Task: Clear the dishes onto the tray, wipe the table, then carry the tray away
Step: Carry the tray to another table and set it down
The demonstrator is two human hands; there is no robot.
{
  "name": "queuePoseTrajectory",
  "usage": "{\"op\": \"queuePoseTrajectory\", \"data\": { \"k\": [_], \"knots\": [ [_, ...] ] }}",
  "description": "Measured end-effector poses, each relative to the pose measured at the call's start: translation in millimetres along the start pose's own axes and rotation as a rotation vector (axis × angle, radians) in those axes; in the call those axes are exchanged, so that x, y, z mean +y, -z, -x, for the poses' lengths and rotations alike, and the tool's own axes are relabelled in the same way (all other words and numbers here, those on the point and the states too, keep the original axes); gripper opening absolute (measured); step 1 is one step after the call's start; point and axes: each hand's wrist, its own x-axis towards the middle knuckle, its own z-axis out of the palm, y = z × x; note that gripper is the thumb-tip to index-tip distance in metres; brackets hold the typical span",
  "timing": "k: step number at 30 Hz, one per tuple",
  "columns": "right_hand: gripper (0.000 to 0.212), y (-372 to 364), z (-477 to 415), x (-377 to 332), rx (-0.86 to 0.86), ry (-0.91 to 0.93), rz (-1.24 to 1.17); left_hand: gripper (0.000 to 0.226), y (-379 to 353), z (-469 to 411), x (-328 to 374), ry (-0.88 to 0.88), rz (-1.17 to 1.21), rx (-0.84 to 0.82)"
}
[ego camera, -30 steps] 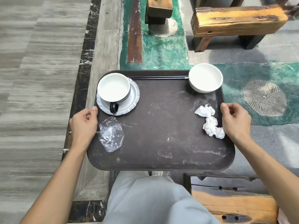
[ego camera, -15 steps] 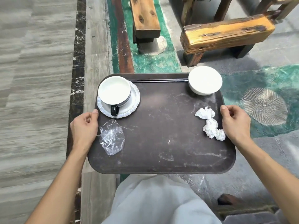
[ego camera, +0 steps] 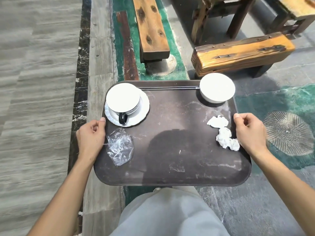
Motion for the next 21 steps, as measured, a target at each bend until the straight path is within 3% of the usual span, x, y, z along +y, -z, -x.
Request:
{"op": "queuePoseTrajectory", "data": {
  "k": [21],
  "knots": [
    [0.024, -52, -309, -59, -0.075, -0.01, -0.018, 0.048, -134, -214, 142, -0.023, 0.03, 0.023]
  ]
}}
